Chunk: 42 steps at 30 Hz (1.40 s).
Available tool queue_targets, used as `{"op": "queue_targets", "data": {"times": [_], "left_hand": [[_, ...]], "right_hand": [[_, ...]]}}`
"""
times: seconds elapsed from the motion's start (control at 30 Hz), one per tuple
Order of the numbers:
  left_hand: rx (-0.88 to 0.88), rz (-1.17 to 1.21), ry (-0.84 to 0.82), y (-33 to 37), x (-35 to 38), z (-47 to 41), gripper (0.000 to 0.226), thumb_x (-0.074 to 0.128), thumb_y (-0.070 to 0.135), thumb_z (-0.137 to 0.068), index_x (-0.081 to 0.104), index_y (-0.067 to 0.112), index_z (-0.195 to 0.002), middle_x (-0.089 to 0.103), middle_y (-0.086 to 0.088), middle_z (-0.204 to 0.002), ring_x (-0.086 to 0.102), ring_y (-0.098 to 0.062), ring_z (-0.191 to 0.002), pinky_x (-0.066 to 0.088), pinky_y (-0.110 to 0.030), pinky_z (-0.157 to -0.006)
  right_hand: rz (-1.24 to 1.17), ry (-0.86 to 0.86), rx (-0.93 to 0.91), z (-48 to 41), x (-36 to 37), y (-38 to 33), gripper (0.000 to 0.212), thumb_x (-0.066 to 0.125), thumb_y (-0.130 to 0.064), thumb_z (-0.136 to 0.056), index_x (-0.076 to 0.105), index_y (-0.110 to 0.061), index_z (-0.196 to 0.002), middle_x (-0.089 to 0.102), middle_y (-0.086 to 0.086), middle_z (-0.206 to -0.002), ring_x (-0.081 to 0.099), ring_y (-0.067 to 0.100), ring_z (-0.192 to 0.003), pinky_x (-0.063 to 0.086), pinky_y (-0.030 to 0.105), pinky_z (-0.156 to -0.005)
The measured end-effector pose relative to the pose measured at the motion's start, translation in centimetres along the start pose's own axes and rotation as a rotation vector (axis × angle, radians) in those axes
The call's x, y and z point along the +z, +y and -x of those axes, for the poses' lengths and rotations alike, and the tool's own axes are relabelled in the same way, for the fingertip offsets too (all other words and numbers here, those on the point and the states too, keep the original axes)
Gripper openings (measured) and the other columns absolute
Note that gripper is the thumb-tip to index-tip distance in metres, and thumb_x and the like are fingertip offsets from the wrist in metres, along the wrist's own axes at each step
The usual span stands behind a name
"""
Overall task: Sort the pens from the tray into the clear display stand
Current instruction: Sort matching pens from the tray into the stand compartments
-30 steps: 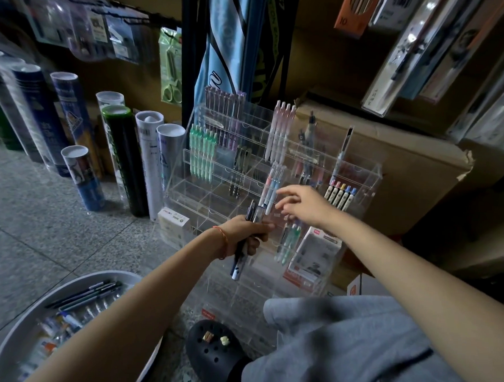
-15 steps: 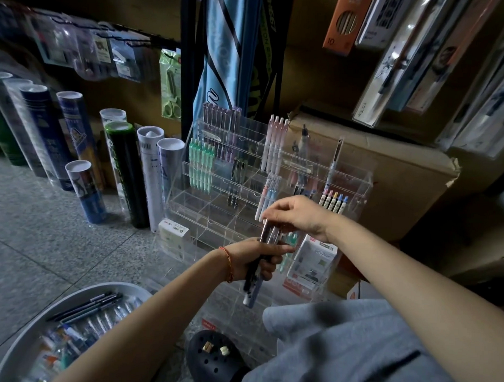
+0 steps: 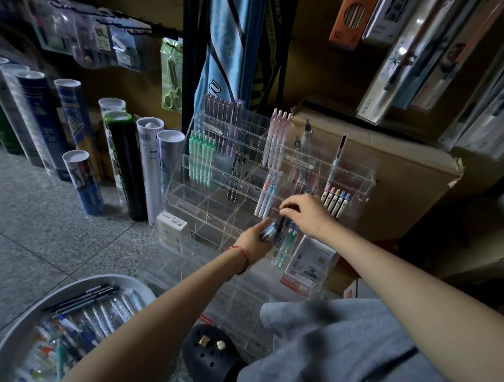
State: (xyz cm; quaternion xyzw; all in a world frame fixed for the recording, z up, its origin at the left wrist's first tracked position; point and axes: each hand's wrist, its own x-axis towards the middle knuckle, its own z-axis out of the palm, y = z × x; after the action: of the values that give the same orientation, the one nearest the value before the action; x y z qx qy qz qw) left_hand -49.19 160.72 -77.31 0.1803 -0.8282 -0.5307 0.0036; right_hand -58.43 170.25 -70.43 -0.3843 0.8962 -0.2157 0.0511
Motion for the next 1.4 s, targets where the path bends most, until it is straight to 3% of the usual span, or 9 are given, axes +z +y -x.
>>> {"op": "queue_targets", "data": {"times": [0.23,0.37,0.5,0.63,0.8,0.87,0.97,1.03,1.4], "left_hand": [[-0.013,0.001,-0.065,-2.2,-1.1,-0.4,0.068,0.041,0.002,-0.092,0.018,0.038,-0.145,0.054,-0.026,-0.126,0.037,-0.010,-0.046,0.032,-0.012,-0.034],[-0.042,0.077,-0.094,-3.2,-1.0,-1.3,0.068,0.042,0.004,-0.092,0.020,0.041,-0.144,0.053,-0.007,-0.069,0.034,-0.012,-0.047,0.032,-0.016,-0.037],[-0.046,0.216,-0.103,-3.3,-1.0,-1.6,0.057,0.046,0.004,-0.092,0.034,0.034,-0.138,0.045,-0.003,-0.060,0.034,-0.011,-0.046,0.032,-0.016,-0.035],[-0.081,0.607,0.144,-2.7,-1.4,-1.6,0.024,0.044,-0.002,-0.089,0.060,0.007,-0.103,0.041,-0.002,-0.053,0.031,-0.004,-0.030,0.025,-0.012,-0.033],[-0.311,0.998,-0.252,-2.2,-2.1,-0.4,0.027,0.024,-0.003,-0.086,0.050,0.004,-0.085,0.040,-0.001,-0.047,0.031,-0.007,-0.031,0.028,-0.010,-0.038],[-0.321,1.044,-0.391,-2.0,-2.1,0.1,0.030,0.025,-0.002,-0.087,0.054,0.003,-0.088,0.043,-0.004,-0.056,0.037,-0.007,-0.036,0.034,-0.013,-0.041],[-0.294,1.068,-0.564,-1.6,-1.8,0.7,0.027,0.030,-0.001,-0.084,0.053,0.004,-0.096,0.053,-0.005,-0.061,0.045,-0.008,-0.046,0.042,-0.017,-0.048],[-0.261,1.062,-0.665,-1.3,-1.7,1.0,0.023,0.038,-0.002,-0.078,0.050,0.005,-0.097,0.055,-0.005,-0.065,0.047,-0.009,-0.050,0.044,-0.018,-0.052],[-0.179,1.072,-0.678,-2.0,-2.6,1.7,0.045,0.041,-0.004,-0.072,0.053,0.005,-0.114,0.069,-0.008,-0.091,0.060,-0.015,-0.065,0.051,-0.023,-0.063]], "right_hand": [[0.057,-0.137,0.074,-0.8,1.6,0.2,0.017,0.061,-0.016,-0.089,0.071,-0.009,-0.099,0.069,0.008,-0.097,0.061,0.021,-0.092,0.044,0.028,-0.082],[0.150,-0.197,0.131,-0.8,3.1,0.7,0.021,0.062,-0.019,-0.088,0.070,-0.011,-0.106,0.068,0.006,-0.109,0.059,0.021,-0.103,0.043,0.029,-0.087],[0.167,-0.213,0.181,-1.1,3.6,0.7,0.023,0.062,-0.018,-0.089,0.069,-0.012,-0.110,0.066,0.007,-0.113,0.059,0.022,-0.105,0.044,0.030,-0.089],[-0.010,-0.319,0.236,-1.4,2.5,0.6,0.048,0.060,0.006,-0.084,0.052,-0.009,-0.129,0.060,0.010,-0.119,0.058,0.025,-0.105,0.047,0.027,-0.075],[-0.298,-0.238,0.202,-1.2,-0.4,-1.1,0.037,0.039,0.015,-0.090,0.055,0.003,-0.121,0.062,0.020,-0.112,0.061,0.020,-0.084,0.045,0.014,-0.055],[-0.338,-0.337,0.164,-0.6,-1.3,-2.0,0.030,0.041,0.006,-0.094,0.057,0.002,-0.119,0.063,0.016,-0.107,0.057,0.010,-0.072,0.047,0.012,-0.056],[-0.239,-0.487,0.104,0.1,-2.1,-2.4,0.026,0.048,-0.011,-0.096,0.062,-0.008,-0.118,0.061,-0.004,-0.097,0.057,0.004,-0.078,0.052,0.016,-0.066],[-0.238,-0.509,0.081,0.3,-2.2,-2.3,0.024,0.053,-0.015,-0.094,0.064,-0.011,-0.115,0.064,-0.002,-0.098,0.058,0.007,-0.081,0.051,0.016,-0.066],[-0.693,-0.605,0.187,0.6,-2.5,-1.6,0.027,0.056,0.006,-0.086,0.060,0.001,-0.112,0.066,0.011,-0.097,0.068,0.015,-0.082,0.057,0.021,-0.073]]}}
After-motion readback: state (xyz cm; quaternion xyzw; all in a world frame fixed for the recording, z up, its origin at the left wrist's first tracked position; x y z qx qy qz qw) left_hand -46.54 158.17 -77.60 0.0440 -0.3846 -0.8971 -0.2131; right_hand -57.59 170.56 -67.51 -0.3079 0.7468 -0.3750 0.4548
